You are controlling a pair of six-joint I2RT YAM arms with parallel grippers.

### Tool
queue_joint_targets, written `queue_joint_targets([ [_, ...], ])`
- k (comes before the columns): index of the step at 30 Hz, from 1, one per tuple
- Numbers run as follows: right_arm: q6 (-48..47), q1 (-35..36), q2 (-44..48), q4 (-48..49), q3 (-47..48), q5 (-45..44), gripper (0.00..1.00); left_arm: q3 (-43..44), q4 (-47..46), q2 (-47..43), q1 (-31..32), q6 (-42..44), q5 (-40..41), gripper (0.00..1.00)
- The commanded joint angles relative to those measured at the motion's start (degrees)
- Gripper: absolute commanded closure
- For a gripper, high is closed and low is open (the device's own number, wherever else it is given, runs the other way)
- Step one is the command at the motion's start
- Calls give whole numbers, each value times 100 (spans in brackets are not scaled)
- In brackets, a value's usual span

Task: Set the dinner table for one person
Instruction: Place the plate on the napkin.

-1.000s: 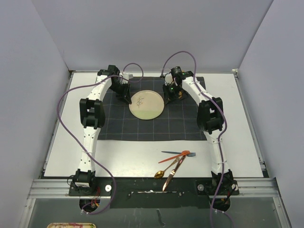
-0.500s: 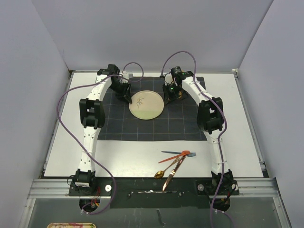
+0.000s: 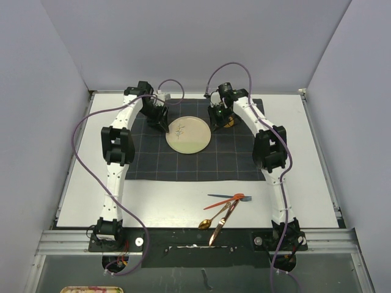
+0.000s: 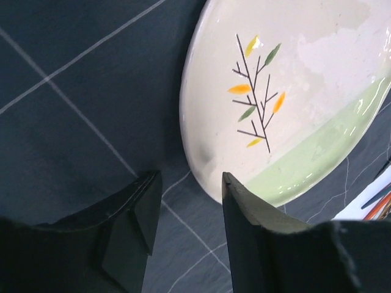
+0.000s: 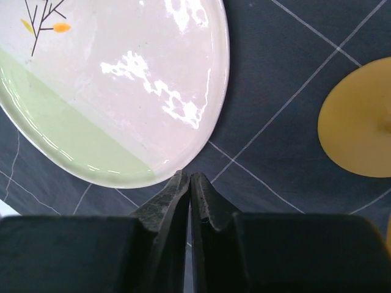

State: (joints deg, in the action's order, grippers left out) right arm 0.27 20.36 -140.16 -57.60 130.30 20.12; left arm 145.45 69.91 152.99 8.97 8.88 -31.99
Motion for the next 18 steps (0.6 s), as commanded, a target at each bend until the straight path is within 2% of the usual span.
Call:
queue_joint_targets([
  [1,-141,33,696,-11,245,-202,93,26,152,-1048,-66,286,355,57],
  [5,-298,0,1183,193,-130,-268,92,-588,-50,-1555,-304,294,334,58],
  [11,-621,-14,1952,546,-717,53,89,-1391,-296,-2342,-676,255,158,66],
  [14,-812,-23,2412,734,-1202,86,85,-2667,-1155,-3144,-662,331,367,66],
  [18,-944,-43,2996,929,-1821,189,83,-4230,-2362,-4174,-547,618,1096,64],
])
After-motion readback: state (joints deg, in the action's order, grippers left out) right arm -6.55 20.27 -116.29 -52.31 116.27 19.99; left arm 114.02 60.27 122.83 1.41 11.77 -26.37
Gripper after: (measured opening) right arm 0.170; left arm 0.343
